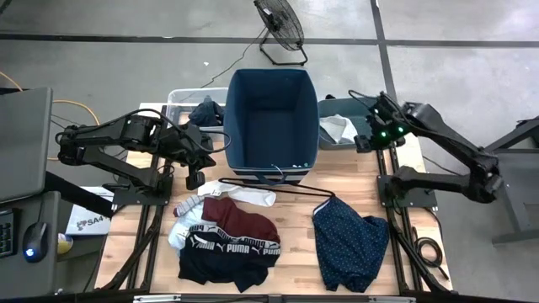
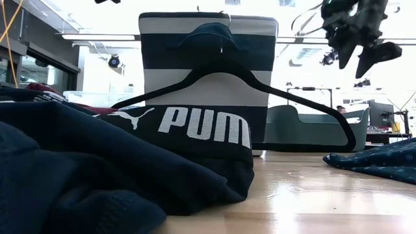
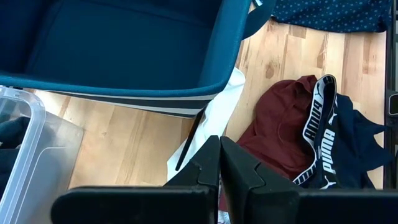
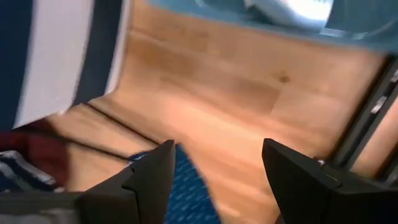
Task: Pick & Place Cloths
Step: Put the blue shirt into the blue bin
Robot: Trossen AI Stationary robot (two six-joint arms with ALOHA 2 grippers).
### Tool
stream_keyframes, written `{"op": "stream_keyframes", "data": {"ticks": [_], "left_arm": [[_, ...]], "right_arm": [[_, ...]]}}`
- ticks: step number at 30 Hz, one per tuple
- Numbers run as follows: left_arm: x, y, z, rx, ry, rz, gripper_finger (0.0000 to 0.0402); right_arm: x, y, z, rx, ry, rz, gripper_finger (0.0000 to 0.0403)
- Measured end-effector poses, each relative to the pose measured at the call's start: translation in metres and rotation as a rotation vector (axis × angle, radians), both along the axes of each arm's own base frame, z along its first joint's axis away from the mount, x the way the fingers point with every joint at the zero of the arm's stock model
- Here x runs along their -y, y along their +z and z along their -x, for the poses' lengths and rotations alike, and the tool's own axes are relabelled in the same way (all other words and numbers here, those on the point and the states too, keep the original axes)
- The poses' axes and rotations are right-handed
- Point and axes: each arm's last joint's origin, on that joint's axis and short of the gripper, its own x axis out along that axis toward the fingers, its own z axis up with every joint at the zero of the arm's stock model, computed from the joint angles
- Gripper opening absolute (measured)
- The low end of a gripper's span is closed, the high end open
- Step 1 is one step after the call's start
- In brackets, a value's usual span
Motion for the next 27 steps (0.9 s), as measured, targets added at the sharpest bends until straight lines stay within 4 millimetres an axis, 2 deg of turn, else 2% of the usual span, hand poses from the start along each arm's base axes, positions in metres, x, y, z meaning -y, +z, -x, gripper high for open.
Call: {"op": "stream_keyframes", "data": {"ticks": [6,13,27], "left_arm": [[0.000,0.000,0.000,0.000,0.000,0.000,0.0005],[0.000,0.000,0.000,0.000,0.000,0.000,0.0005],[0.000,0.000,0.000,0.000,0.000,0.000,0.0005]], "right_arm": [[-0.032,0.009,0.000,0.057,-0.044,-0.058,0.0233],[-0.067,0.009,-0.010,0.017,-0.037,-0.166,0.0233],[-0.143,-0.011,-0.049,-0.149,0.075,-0.248,0.0233]]}}
